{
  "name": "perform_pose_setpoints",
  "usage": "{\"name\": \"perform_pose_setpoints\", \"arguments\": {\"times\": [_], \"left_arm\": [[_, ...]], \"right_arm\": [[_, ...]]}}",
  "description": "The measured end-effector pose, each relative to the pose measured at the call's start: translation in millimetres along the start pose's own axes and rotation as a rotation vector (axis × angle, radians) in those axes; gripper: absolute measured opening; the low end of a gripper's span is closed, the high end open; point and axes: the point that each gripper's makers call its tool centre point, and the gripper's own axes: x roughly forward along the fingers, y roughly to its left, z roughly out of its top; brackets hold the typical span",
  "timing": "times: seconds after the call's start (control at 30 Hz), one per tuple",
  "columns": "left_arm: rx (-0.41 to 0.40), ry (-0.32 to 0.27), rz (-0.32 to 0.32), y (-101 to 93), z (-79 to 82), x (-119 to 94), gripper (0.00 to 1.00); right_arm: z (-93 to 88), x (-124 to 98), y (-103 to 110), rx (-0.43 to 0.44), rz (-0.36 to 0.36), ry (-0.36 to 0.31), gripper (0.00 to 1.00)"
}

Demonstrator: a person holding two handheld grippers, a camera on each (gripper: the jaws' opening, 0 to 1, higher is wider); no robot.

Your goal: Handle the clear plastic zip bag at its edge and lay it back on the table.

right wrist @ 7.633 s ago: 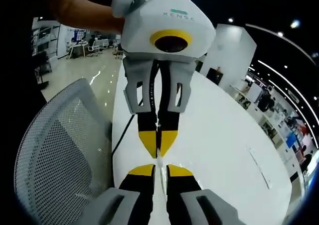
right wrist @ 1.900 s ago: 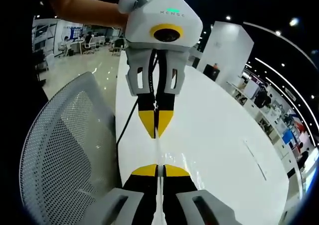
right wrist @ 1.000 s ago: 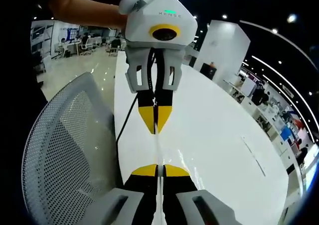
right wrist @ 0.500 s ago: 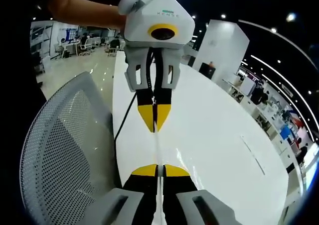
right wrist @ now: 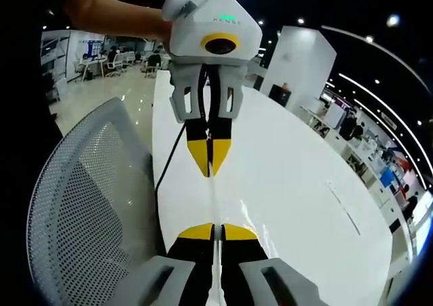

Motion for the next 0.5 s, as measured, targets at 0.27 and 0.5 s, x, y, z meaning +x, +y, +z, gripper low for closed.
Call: {"name": "perform_pose_setpoints", "arguments": {"times": [0.27, 0.5], "left_arm": [[0.001, 0.000, -0.002, 0.2, 0.7, 0.0, 0.00], [0.000, -0.001, -0.002, 0.9, 0.9, 0.4, 0.00]], "right_arm": [[-2.4, -2.2, -0.7, 0.001, -0.002, 0.004, 0.00], [-4.3, -3.6, -1.6, 0.003, -0.004, 0.006, 0.00]]}}
